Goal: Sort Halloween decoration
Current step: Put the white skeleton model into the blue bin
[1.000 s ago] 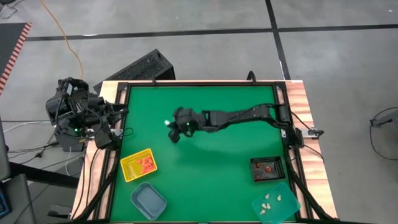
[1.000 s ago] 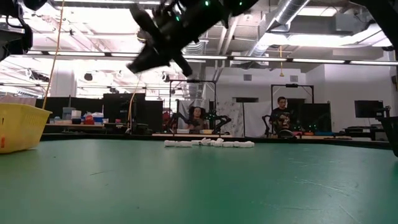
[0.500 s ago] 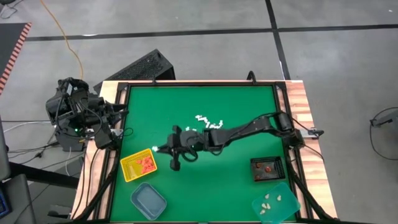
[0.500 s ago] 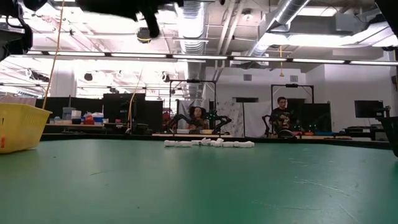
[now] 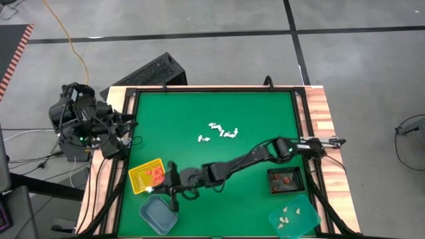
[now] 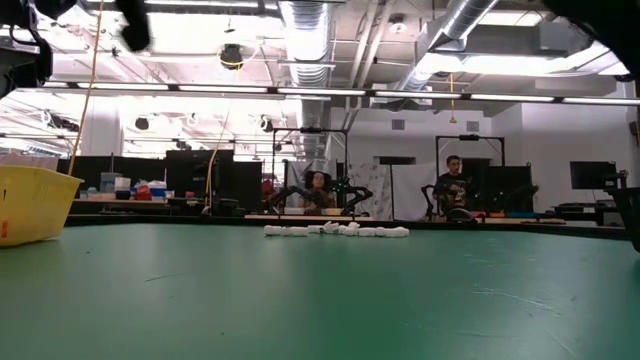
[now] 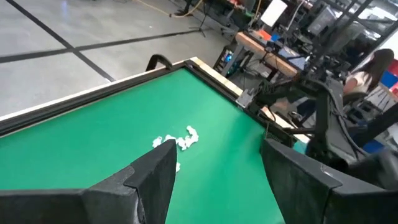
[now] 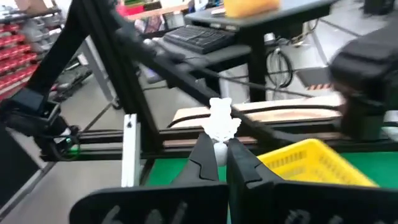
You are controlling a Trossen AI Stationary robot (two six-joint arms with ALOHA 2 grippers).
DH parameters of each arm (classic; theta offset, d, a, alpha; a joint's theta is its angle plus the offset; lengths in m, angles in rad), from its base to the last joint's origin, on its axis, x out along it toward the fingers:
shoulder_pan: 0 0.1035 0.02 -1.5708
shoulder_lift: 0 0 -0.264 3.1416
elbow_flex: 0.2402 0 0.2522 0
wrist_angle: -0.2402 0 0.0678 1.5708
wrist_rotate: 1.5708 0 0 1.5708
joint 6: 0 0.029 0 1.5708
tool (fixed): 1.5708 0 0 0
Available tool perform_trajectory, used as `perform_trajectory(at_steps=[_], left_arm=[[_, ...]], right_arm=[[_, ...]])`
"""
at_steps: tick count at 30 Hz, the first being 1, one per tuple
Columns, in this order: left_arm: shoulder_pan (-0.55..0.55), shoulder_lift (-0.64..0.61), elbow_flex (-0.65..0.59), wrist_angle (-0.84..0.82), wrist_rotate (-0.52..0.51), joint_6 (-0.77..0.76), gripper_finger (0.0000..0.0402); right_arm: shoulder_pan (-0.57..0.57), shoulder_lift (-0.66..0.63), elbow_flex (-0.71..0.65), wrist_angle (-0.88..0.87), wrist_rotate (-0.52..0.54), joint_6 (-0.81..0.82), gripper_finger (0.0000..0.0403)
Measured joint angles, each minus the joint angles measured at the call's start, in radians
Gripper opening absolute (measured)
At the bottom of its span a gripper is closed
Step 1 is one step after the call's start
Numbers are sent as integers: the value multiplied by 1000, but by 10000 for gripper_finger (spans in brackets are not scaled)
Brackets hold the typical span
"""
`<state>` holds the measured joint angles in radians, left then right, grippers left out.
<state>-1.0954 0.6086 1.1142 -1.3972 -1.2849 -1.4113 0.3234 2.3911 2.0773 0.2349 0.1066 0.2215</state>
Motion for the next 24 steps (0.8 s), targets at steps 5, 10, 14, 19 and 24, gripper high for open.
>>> perform_trajectory(at_steps=[5,10,14,19,24], left_arm=[[0,0,0,0,6,12,226],[0,0,0,0,6,27,226],[0,0,0,0,12,27,226],[0,0,0,0,27,28,226],[0,0,0,-1,43,28,226]], right_arm=[[33,133,231,-196,-1,21,1],[57,164,259,-311,15,69,1],[68,164,259,-397,18,116,1],[74,163,259,-464,-43,111,1],[77,167,259,-464,-164,108,1]])
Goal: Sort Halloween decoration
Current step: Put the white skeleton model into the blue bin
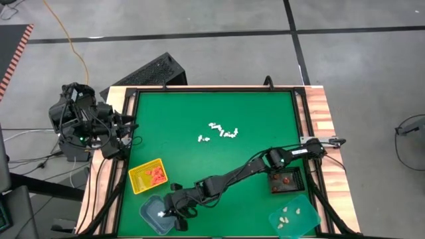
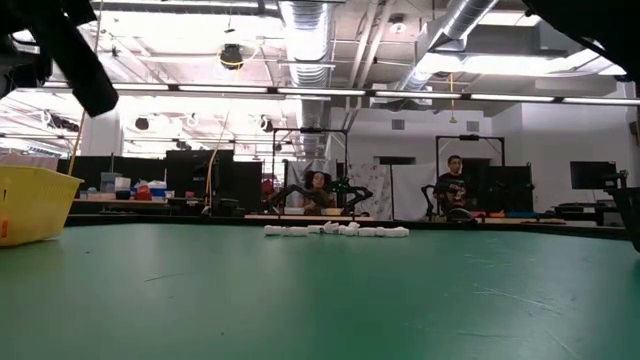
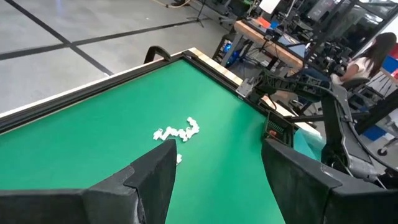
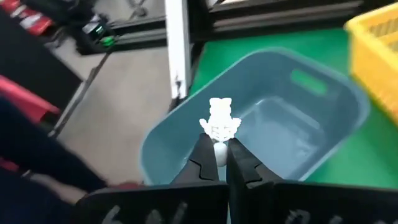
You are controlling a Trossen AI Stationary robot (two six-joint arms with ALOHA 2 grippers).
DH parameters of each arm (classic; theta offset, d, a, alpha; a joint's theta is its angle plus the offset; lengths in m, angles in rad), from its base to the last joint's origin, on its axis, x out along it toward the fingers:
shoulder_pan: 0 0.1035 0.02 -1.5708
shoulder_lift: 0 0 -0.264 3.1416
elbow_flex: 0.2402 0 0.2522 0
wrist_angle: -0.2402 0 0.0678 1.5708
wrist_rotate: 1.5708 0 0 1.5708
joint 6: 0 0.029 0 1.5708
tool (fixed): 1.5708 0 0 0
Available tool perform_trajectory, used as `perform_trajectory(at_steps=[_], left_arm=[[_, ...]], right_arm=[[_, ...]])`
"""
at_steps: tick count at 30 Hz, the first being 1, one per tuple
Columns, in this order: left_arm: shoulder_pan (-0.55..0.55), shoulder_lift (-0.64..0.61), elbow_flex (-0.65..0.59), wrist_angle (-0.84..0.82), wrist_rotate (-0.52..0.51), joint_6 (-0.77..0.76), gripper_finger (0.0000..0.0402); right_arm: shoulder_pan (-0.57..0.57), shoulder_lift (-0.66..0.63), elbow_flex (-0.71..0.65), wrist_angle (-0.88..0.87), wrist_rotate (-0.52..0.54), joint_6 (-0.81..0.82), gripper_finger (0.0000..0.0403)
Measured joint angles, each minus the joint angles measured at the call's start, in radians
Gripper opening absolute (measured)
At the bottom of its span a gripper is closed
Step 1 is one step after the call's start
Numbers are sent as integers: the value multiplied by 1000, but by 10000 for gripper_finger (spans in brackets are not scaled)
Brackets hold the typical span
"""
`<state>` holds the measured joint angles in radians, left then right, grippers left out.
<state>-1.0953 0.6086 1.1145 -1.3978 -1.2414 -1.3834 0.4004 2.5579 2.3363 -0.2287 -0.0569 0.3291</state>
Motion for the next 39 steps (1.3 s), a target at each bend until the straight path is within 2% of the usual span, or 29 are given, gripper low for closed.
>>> perform_trajectory(at_steps=[5,17,20,24,27,34,37,39], left_arm=[[0,0,0,0,7,0,226],[0,0,0,0,6,-8,226],[0,0,0,1,6,-8,226],[0,0,0,1,6,-15,226],[0,0,0,1,6,-16,226],[0,0,0,4,10,-26,226],[0,0,0,4,24,-27,226],[0,0,0,4,31,-31,226]], right_arm=[[-1,0,0,-45,-31,-36,6],[-2,1,0,-51,-43,-49,100],[-4,1,0,-57,-44,-48,114],[-19,-12,-1,-76,7,14,119],[-46,-60,-2,-169,63,38,117],[-121,-237,0,-519,159,72,115],[-151,-333,0,-685,236,64,115],[-166,-401,0,-815,330,44,115]])
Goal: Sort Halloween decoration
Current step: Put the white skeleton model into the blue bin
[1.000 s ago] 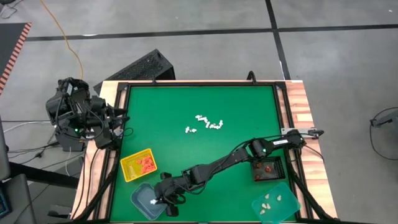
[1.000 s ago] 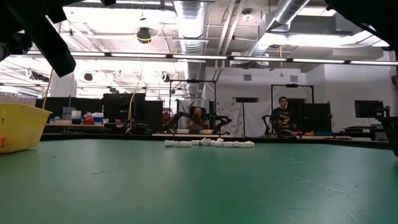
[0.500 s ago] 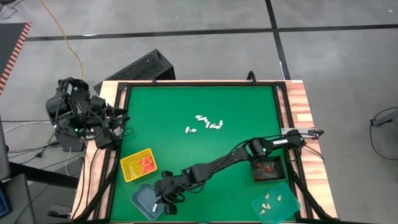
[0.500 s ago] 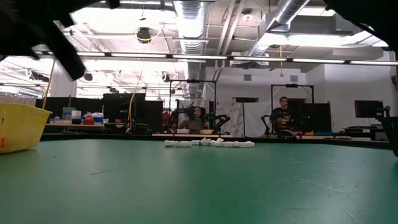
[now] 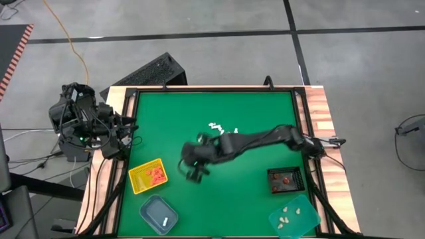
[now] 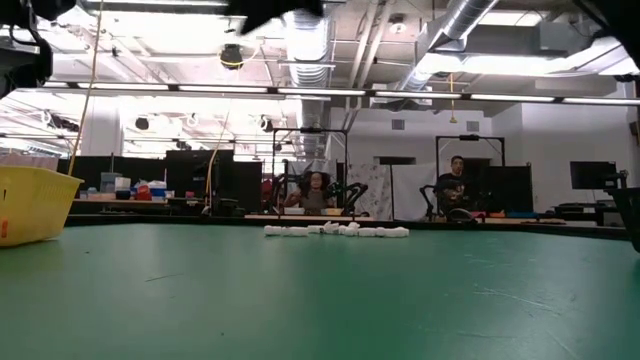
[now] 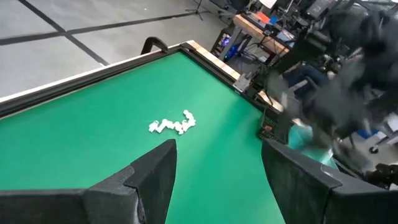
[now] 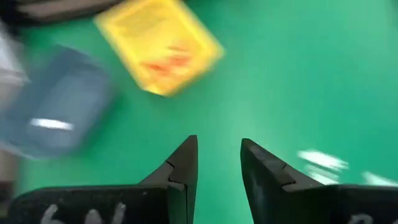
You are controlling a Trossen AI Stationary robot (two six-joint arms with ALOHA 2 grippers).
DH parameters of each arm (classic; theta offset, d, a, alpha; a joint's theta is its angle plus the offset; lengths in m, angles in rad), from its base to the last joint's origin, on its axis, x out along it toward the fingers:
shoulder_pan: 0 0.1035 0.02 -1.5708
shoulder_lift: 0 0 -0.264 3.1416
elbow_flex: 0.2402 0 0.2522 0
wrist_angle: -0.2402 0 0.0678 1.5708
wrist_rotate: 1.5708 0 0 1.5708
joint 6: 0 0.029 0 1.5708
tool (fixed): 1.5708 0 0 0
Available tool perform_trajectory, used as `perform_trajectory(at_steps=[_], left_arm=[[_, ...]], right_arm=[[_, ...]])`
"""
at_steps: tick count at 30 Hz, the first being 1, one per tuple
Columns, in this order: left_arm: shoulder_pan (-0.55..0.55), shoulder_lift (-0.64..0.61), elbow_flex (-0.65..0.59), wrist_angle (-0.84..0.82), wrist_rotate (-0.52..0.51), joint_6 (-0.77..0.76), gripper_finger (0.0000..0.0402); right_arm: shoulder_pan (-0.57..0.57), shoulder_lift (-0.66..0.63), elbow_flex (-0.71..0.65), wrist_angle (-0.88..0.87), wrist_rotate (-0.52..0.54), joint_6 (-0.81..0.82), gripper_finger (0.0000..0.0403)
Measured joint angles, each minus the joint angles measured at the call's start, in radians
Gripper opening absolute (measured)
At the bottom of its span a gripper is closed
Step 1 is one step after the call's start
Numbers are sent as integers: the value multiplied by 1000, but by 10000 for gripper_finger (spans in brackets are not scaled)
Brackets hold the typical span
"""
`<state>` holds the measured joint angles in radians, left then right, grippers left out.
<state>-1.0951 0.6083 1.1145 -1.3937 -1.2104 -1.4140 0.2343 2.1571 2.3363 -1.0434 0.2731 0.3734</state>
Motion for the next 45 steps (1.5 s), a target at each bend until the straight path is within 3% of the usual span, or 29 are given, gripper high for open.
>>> perform_trajectory(at_steps=[5,11,16,21,26,30,38,45], left_arm=[[0,0,0,0,3,-21,226],[0,0,0,0,-3,-22,226],[0,0,0,0,-3,-23,226],[0,0,0,-3,-23,-23,226],[0,0,0,-3,-34,-23,226],[0,0,0,-5,-35,-22,226],[0,0,0,-8,-51,-13,226],[0,0,0,-8,-58,-7,226]], right_arm=[[-37,-137,0,-236,204,-31,115],[-95,-266,-67,-299,221,-89,115],[-155,-394,-367,-153,110,-124,115],[-192,-527,-731,257,44,-146,115],[-205,-501,-973,610,-17,-185,115],[-213,-432,-1066,809,-75,-198,115],[-257,-265,-1076,898,-121,-230,115],[-304,-238,-1075,923,-120,-249,136]])
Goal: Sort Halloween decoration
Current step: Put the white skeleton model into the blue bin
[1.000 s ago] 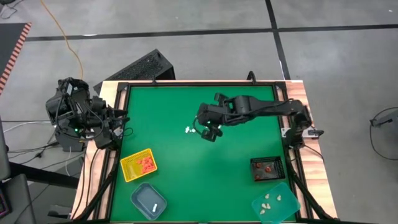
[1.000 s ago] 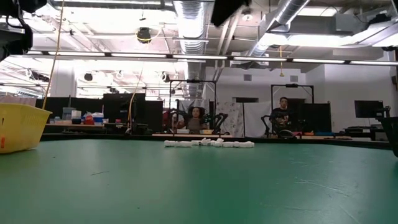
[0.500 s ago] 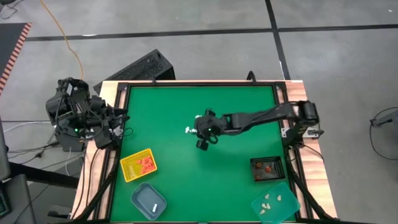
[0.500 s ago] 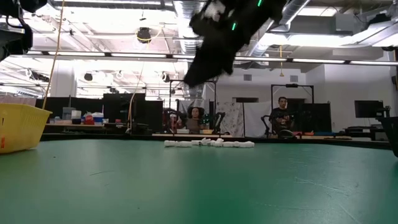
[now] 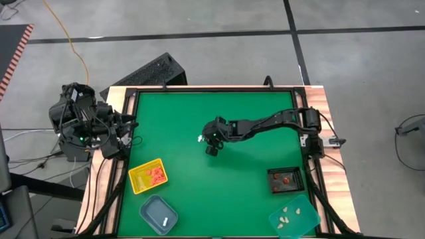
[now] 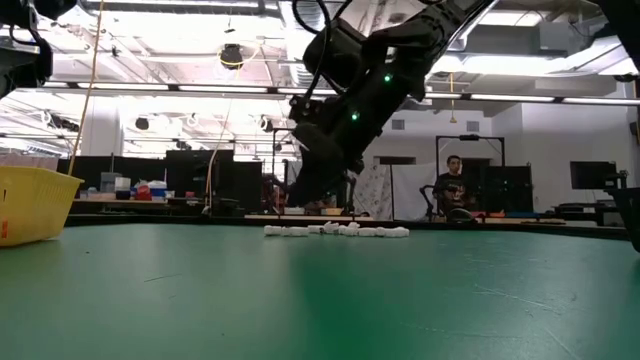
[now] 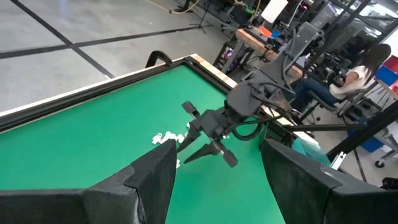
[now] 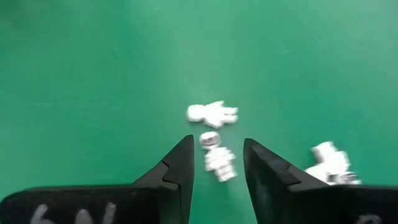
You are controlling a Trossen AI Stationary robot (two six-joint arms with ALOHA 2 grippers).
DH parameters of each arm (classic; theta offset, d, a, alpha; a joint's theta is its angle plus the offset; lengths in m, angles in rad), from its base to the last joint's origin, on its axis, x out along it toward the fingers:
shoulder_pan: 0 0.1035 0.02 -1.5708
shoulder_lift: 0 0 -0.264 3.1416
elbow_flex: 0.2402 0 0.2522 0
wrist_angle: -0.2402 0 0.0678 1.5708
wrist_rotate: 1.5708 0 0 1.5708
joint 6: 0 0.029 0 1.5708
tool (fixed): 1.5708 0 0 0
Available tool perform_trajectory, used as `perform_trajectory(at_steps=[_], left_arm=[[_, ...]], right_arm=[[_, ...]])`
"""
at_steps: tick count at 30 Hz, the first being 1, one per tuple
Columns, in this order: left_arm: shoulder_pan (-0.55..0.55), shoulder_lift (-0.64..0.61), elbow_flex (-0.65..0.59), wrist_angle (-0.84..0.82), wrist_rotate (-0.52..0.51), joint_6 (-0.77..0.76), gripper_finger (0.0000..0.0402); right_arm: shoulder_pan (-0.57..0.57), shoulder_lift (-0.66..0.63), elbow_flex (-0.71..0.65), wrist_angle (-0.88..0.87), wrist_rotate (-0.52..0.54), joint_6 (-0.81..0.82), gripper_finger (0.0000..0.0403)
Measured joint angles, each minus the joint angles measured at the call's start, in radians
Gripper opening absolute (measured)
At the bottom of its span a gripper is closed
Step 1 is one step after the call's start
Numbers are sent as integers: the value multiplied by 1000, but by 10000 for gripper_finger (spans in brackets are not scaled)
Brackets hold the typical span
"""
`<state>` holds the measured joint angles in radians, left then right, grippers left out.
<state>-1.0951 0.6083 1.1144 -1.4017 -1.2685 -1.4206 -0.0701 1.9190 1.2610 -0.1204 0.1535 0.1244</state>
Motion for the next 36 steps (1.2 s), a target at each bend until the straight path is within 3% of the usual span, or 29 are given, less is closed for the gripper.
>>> perform_trajectory(at_steps=[11,31,36], left_arm=[[0,0,0,-23,-22,2,226],[0,0,0,-25,-39,-4,226],[0,0,0,-24,-37,-5,226]], right_arm=[[-23,0,28,-16,-70,-164,217],[-56,124,47,21,-103,-223,205],[-56,126,49,6,-107,-203,180]])
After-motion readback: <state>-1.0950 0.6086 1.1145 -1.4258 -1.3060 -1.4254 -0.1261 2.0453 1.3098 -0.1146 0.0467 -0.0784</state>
